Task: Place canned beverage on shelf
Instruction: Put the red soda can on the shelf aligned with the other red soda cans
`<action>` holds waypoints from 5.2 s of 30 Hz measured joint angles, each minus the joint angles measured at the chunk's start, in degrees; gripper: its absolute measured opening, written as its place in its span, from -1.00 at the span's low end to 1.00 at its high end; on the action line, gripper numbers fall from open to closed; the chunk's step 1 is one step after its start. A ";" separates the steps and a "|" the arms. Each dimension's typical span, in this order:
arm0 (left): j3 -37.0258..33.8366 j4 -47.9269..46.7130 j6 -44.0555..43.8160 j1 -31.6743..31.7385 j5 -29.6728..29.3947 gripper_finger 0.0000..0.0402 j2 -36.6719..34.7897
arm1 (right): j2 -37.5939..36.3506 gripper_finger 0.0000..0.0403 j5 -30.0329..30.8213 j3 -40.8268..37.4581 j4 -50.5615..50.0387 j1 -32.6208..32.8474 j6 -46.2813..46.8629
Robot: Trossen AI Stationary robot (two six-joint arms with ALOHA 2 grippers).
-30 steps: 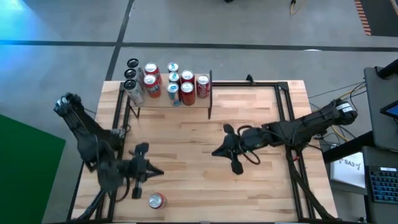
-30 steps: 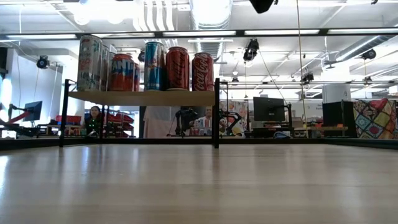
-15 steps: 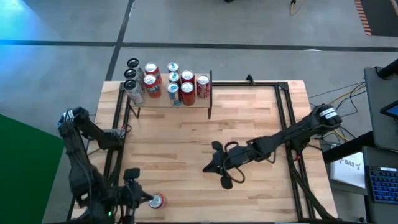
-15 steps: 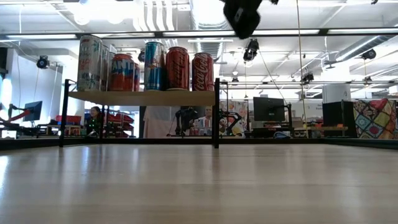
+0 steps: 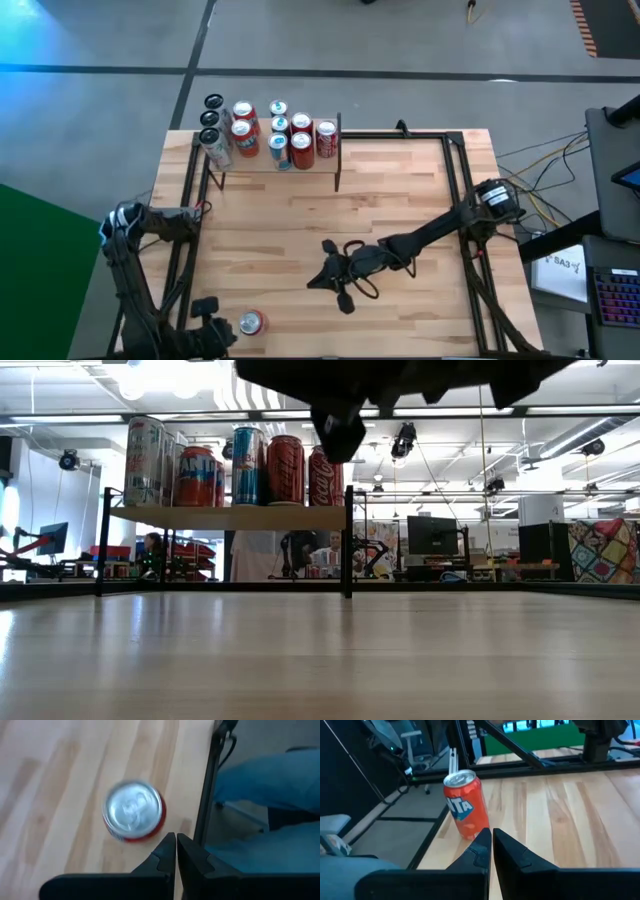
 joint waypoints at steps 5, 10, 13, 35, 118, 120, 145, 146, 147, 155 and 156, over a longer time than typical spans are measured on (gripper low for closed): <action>-0.05 -0.02 -4.48 -1.85 2.25 -1.00 1.39 | 3.09 -0.95 -0.01 1.40 2.72 0.00 0.00; -1.16 0.10 -9.08 -3.16 2.55 -1.00 1.88 | 6.70 -0.95 -0.40 5.74 2.70 0.01 0.01; -1.94 0.35 -9.65 -3.13 2.43 -1.00 2.83 | 9.70 -0.95 -3.71 9.34 2.71 0.09 -0.33; -2.01 1.03 -11.90 -2.09 -3.10 -1.00 10.98 | 20.42 -0.95 -9.02 24.11 -3.36 0.35 -3.62; 3.38 -2.29 -2.98 0.80 -14.12 -1.00 8.54 | 27.36 0.41 -11.58 39.04 -14.32 -0.99 -12.99; 5.52 -4.21 -0.37 0.92 -17.36 -1.00 8.30 | 23.84 0.41 -11.15 36.19 -16.19 -1.32 -13.52; 2.14 0.83 50.19 17.48 -22.94 -1.00 -8.65 | -13.26 0.43 2.02 -0.35 -13.95 -5.33 -13.35; 0.49 4.10 54.42 18.86 -21.24 -1.00 -10.18 | -14.01 0.44 2.08 -0.97 -13.79 -5.72 -13.34; -1.62 7.94 58.55 20.39 -19.59 -1.00 -11.93 | -14.83 0.44 2.09 -1.49 -13.13 -6.14 -13.29; -27.97 45.80 83.32 33.22 -4.09 -1.00 -28.50 | -18.01 0.44 1.95 -2.97 -13.01 -10.24 -14.93; -31.21 49.29 84.93 34.61 -2.71 -1.00 -30.33 | -18.05 0.44 1.93 -2.91 -12.91 -10.77 -15.30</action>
